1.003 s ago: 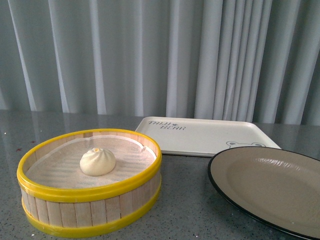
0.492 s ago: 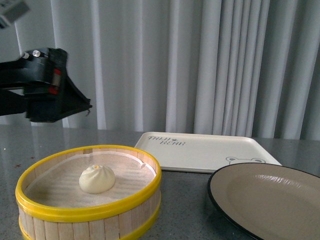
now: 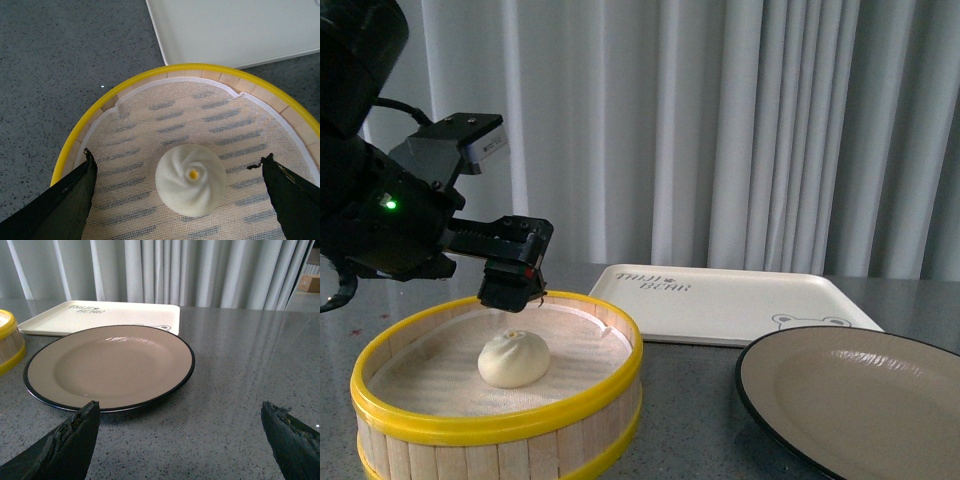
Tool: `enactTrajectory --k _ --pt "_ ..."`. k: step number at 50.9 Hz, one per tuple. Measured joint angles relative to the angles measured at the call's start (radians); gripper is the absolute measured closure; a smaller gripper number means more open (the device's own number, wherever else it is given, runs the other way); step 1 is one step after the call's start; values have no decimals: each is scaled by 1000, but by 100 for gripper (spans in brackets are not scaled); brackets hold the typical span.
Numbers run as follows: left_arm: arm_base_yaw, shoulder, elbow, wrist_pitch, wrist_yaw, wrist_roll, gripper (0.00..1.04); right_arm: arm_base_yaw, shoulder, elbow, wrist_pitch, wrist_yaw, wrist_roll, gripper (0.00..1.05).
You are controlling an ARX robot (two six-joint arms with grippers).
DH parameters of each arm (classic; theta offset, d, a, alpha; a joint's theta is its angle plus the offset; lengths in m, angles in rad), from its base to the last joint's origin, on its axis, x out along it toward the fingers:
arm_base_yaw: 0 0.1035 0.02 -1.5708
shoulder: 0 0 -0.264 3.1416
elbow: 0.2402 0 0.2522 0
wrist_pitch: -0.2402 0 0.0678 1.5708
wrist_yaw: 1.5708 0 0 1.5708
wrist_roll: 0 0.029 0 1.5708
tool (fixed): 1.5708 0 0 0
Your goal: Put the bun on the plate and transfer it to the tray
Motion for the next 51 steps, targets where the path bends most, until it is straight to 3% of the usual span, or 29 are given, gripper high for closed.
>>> enactTrajectory --k 7,21,51 --pt "-18 47 54 -53 -38 -4 7 0 0 0 0 0 0 9" --pt "-12 99 90 -167 6 -108 7 0 0 0 0 0 0 9" --pt "-44 175 118 -151 -45 -189 7 0 0 0 0 0 0 9"
